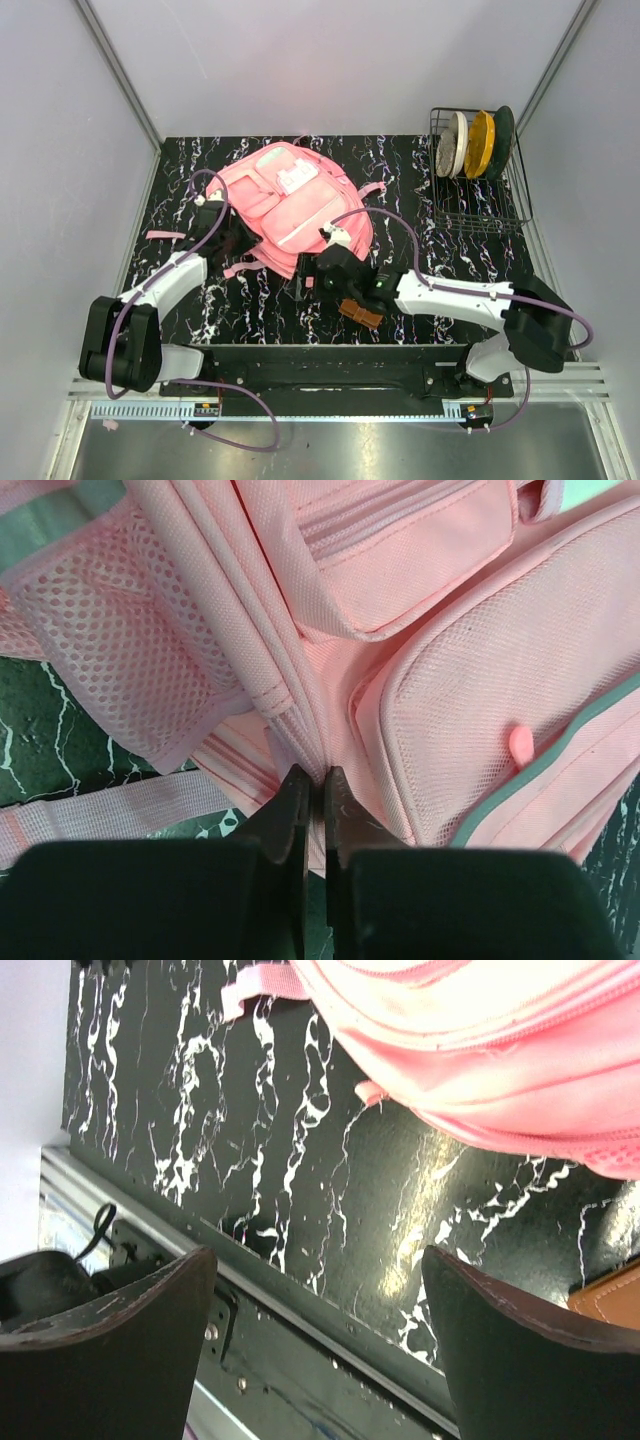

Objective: Pack the student bag
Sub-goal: Zip the student bag at the center of the board.

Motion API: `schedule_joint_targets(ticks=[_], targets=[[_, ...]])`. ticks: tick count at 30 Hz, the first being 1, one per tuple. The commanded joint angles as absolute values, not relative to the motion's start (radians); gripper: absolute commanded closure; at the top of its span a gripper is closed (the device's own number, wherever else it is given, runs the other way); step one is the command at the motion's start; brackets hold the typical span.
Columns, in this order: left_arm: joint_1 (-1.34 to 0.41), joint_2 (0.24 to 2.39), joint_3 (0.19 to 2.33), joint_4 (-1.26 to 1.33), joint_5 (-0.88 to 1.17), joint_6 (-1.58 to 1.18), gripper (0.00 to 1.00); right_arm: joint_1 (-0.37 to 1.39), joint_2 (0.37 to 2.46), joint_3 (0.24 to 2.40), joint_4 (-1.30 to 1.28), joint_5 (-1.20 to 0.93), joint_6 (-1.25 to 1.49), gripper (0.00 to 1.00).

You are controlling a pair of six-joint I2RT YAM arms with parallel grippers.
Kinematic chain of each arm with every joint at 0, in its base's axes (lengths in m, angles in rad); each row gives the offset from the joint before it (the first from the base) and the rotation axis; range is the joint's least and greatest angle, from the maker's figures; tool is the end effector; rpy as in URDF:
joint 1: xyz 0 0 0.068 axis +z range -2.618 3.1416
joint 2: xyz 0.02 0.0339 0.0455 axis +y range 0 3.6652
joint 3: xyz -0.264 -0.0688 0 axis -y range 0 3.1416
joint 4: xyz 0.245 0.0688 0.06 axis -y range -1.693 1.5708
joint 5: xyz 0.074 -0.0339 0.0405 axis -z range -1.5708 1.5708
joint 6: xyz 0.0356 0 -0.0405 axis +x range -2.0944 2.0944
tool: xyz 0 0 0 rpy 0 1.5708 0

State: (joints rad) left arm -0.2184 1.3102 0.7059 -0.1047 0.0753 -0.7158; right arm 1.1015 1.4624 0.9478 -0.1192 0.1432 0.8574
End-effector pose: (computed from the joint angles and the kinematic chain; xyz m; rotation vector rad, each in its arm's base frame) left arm 0.2638 -0.0613 0.2075 -0.5375 2.2815 -0.5640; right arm 0.1503 0.2851 0.2429 -0.2021 2.3505 0.8963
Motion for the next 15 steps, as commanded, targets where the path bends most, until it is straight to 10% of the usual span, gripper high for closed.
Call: schedule_joint_targets(ticks=[1,15], targets=[[-0.222,1.256,0.758,-0.057,0.17,-0.735,1.0,1.117,1.529,1.028,-0.072,0.271,0.917,0.11],[-0.224,1.1,0.802,-0.163,0.285,-0.819,1.0,1.108,1.62,1.1,-0.109,0.535,1.011,0.21]])
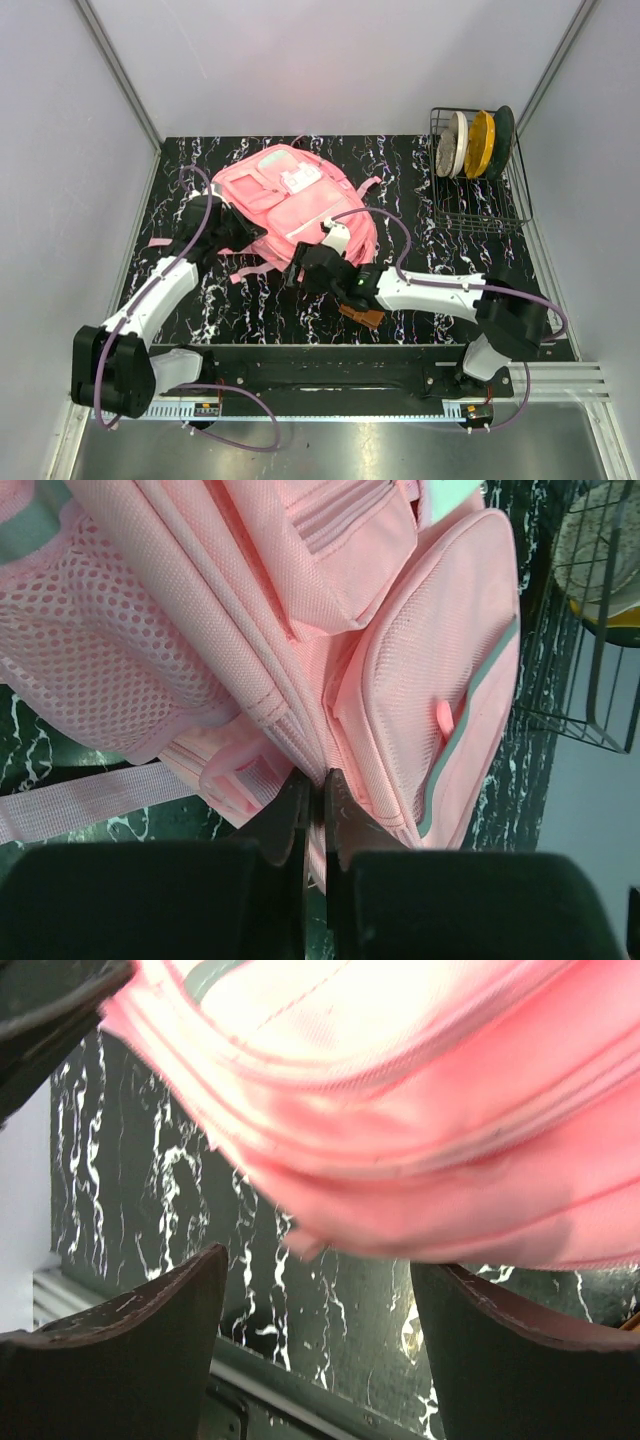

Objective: Pack the student bag
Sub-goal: Zip the student bag at the center of the board.

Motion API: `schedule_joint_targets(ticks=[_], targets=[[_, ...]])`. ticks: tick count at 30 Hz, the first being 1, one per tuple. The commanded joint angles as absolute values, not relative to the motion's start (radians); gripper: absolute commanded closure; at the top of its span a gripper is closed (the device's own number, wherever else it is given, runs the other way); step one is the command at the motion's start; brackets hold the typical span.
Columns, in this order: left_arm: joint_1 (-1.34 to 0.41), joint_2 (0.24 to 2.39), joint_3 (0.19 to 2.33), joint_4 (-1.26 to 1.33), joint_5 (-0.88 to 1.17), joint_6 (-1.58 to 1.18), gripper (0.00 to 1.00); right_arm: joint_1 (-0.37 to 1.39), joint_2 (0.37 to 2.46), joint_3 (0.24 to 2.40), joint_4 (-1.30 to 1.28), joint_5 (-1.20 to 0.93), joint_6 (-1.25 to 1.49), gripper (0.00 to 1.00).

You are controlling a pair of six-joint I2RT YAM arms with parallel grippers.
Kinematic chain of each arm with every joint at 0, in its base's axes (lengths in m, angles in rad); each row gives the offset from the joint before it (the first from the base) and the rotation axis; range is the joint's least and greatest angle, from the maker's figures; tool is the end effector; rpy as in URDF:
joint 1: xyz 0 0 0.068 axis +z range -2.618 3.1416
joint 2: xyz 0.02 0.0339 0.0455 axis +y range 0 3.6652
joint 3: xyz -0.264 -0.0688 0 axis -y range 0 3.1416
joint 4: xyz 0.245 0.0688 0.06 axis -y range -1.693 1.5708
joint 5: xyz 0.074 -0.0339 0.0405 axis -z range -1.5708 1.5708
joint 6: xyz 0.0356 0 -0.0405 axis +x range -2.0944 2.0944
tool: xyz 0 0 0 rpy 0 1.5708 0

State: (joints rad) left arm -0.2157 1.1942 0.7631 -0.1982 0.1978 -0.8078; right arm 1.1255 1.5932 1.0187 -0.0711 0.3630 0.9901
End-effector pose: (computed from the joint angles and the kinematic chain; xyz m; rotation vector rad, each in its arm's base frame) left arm 0.2511 -0.0622 0.2470 -0.5591 2.2307 -0.7711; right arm 0.1621 0.3103 0.2301 0.0538 2.2821 0.7830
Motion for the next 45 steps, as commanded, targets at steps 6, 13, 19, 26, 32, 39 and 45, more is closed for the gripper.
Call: schedule_joint_targets(ticks=[6,13,19,26,32,39,45], targets=[[-0.235,1.037,0.767,-0.155,0.316,-0.864,1.0,0.936,1.625,1.123,-0.124,0.411,0.985,0.31],[-0.339,1.051,0.752,-0.107,0.261,-0.925,1.0,0.89,1.575,1.163,-0.19,0.373,0.805,0.45],[-0.367,1.084,0.742,-0.075,0.219,-0.983,1.0,0.894,1.449,1.057,-0.261,0.235,0.817,0.21],[-0.393,1.143,0.795,-0.069,0.204,-0.994,1.0,1.112,1.252,0.862,-0.152,0.337,0.884,0.24],[-0.422,1.166,0.834,-0.066,0.204,-1.003,1.0,1.157,1.377,0.946,-0.169,0.426,0.853,0.28],[-0.446,1.166,0.851,-0.078,0.189,-1.014,1.0,1.16,1.6,1.049,-0.08,0.552,0.854,0.36],[-0.454,1.172,0.853,-0.083,0.183,-1.015,1.0,1.161,1.71,1.117,-0.028,0.708,0.854,0.44]])
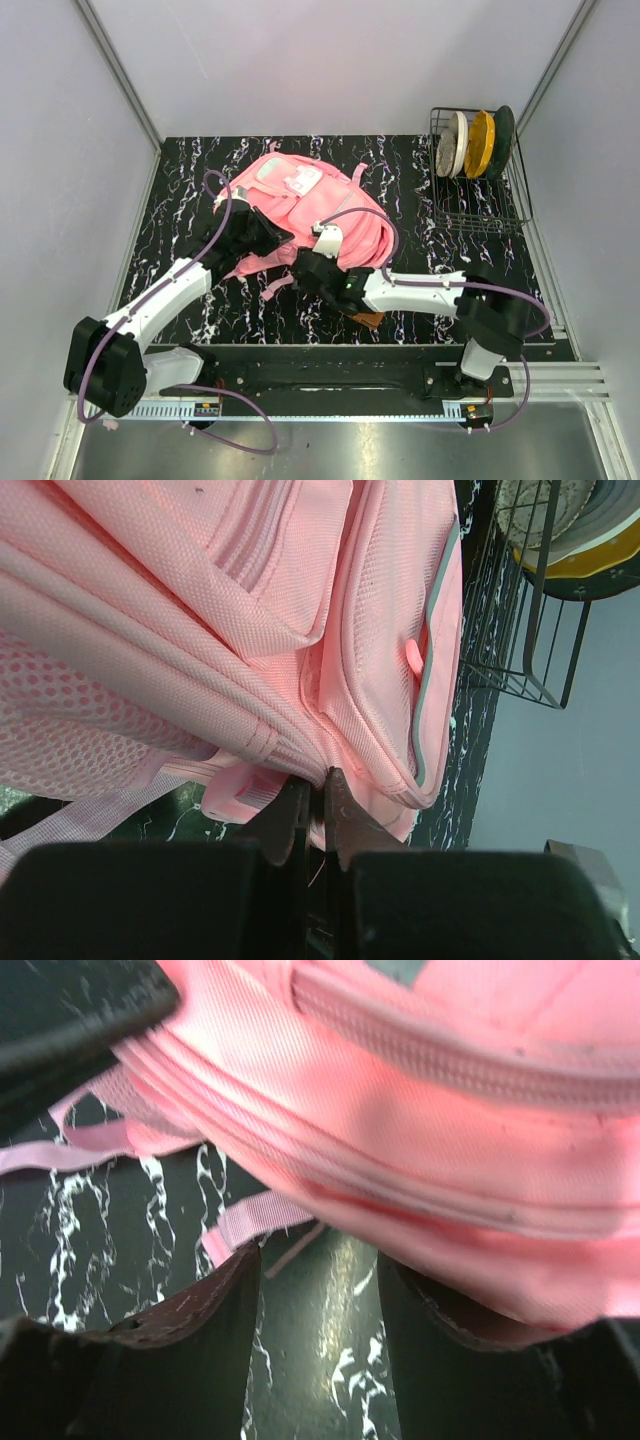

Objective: Pack the student bag
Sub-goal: Zip the student bag at the center of the board.

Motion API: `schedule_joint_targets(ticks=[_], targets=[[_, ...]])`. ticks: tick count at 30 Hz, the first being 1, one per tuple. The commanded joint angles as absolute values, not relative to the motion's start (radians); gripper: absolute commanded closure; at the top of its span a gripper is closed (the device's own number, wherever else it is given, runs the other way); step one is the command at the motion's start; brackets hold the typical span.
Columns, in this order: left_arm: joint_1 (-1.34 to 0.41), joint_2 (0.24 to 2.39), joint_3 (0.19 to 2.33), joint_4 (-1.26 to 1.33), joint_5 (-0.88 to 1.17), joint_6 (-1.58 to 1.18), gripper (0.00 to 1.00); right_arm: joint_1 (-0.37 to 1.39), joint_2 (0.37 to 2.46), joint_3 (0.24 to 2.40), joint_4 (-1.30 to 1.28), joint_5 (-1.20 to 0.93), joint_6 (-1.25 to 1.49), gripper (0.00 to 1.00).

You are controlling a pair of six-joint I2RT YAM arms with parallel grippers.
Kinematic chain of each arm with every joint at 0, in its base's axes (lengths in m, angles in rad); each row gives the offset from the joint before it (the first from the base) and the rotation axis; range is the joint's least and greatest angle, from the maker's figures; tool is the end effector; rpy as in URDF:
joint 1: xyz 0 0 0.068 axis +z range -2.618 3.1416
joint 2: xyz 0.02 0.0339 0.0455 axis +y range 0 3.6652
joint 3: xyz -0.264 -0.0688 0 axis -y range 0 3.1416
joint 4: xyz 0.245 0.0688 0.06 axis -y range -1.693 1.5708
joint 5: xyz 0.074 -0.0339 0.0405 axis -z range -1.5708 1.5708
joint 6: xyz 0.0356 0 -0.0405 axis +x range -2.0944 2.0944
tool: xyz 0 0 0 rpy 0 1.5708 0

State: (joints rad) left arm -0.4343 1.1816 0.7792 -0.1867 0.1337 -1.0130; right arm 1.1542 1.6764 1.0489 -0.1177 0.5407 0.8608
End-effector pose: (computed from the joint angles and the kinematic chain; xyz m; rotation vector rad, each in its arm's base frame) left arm 0.2335 -0.1135 0.2563 -0.5825 2.2476 -0.9376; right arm 0.1617 0.3201 0.2099 -0.0579 2.2350 0.4934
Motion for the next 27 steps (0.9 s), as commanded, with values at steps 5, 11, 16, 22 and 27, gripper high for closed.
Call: schedule_joint_targets(ticks=[5,11,16,22,27], targets=[[-0.456,1.18,0.864,-0.083,0.189,-1.012,1.0,1.16,1.798,1.172,-0.083,0.811,0.888,0.48],[-0.459,1.17,0.864,-0.087,0.19,-1.008,1.0,1.125,1.847,1.23,-0.175,0.841,0.919,0.5],[-0.459,1.166,0.871,-0.112,0.18,-0.989,1.0,1.106,1.827,1.206,-0.183,0.882,0.901,0.51],[-0.459,1.175,0.88,-0.11,0.195,-0.983,1.0,1.092,1.85,1.21,-0.178,0.865,0.856,0.61],[-0.459,1.169,0.881,-0.11,0.198,-0.98,1.0,1.075,1.868,1.198,-0.181,0.861,0.845,0.79]])
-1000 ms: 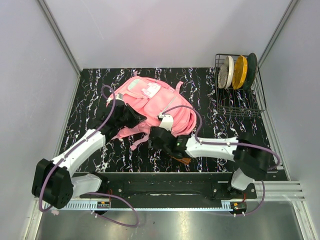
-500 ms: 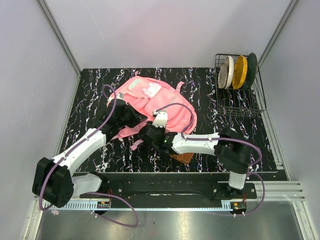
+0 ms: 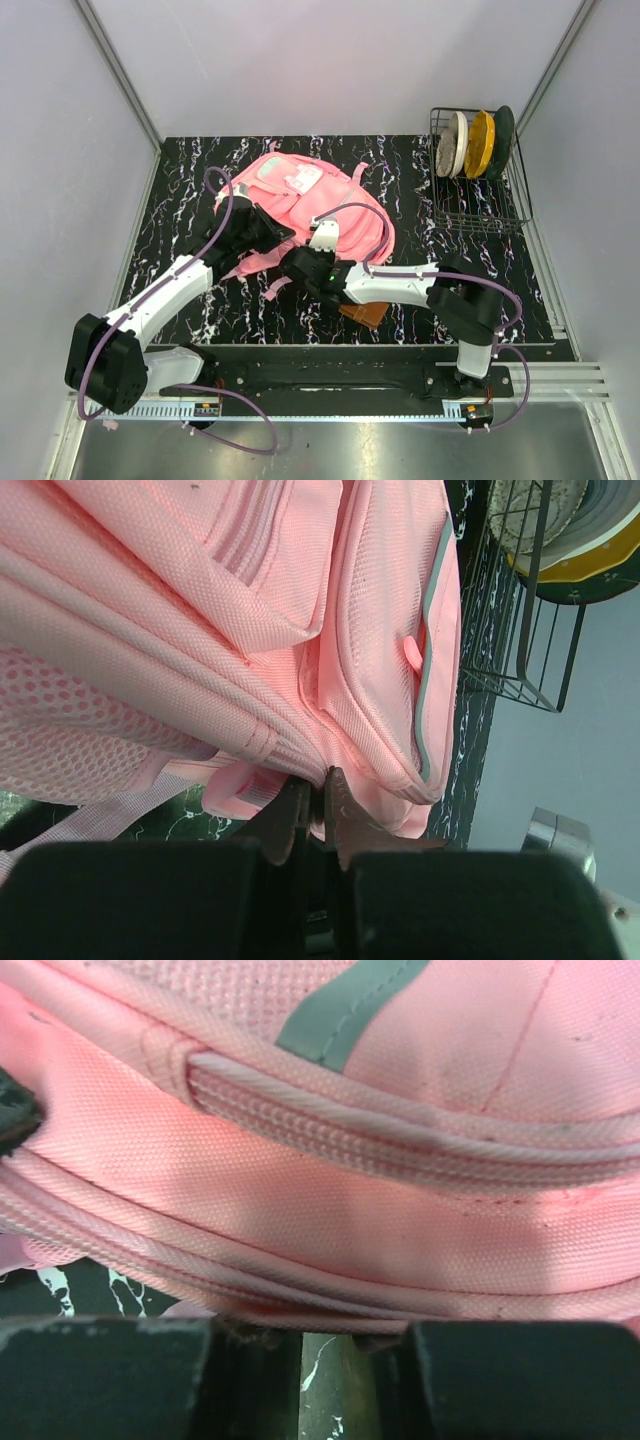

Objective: Pack the student bag
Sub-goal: Zip the student bag at the center of the board.

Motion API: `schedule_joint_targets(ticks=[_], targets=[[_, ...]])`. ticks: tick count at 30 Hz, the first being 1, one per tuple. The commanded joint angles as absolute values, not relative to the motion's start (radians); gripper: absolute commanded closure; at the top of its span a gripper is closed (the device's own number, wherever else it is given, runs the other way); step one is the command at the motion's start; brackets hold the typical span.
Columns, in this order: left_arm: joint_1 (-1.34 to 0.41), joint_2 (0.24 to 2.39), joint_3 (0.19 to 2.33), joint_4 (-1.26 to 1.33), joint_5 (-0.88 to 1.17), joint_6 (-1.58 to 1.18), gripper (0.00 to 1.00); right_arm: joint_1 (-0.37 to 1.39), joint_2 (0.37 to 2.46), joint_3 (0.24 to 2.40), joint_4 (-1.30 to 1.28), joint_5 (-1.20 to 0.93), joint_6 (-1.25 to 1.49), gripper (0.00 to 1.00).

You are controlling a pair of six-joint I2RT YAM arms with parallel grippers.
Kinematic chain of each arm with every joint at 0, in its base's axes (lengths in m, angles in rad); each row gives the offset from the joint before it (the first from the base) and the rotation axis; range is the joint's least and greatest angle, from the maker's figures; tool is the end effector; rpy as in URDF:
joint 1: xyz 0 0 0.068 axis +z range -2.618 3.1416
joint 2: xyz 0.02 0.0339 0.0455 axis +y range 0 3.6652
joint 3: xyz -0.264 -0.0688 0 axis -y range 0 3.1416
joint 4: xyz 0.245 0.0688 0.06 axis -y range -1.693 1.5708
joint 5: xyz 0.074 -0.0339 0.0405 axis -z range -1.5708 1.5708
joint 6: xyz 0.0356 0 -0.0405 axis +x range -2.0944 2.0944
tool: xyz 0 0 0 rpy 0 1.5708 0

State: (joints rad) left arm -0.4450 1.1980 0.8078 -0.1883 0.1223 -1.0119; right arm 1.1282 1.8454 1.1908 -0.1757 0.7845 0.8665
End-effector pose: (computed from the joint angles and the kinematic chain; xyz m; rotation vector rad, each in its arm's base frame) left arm 0.2371 -0.1179 0.2619 -0.5722 2.2378 -0.9374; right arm 0.1895 0.3411 0.1928 0.0603 2.1270 0.2135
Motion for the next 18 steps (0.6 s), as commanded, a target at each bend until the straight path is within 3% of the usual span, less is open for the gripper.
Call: schedule_joint_targets(ticks=[1,3,7,13,18], targets=[[-0.459,1.167,0.881,-0.11,0.199,-0.977,1.0,1.069,1.868,1.195,-0.181,0.861,0.842,0.84],[-0.459,1.164,0.88,-0.11,0.199,-0.977,1.0,1.063,1.87,1.19,-0.179,0.853,0.833,0.85],[-0.457,1.167,0.881,-0.112,0.201,-0.971,1.0,1.052,1.871,1.187,-0.147,0.81,0.778,1.0],[-0.457,1.169,0.887,-0.17,0.146,-0.925,1.0,1.054,1.772,1.128,-0.111,0.736,0.686,1.0],[-0.449,1.169,0.897,-0.253,0.06,-0.874,1.0,1.052,1.611,0.922,0.057,0.58,0.611,1.0]])
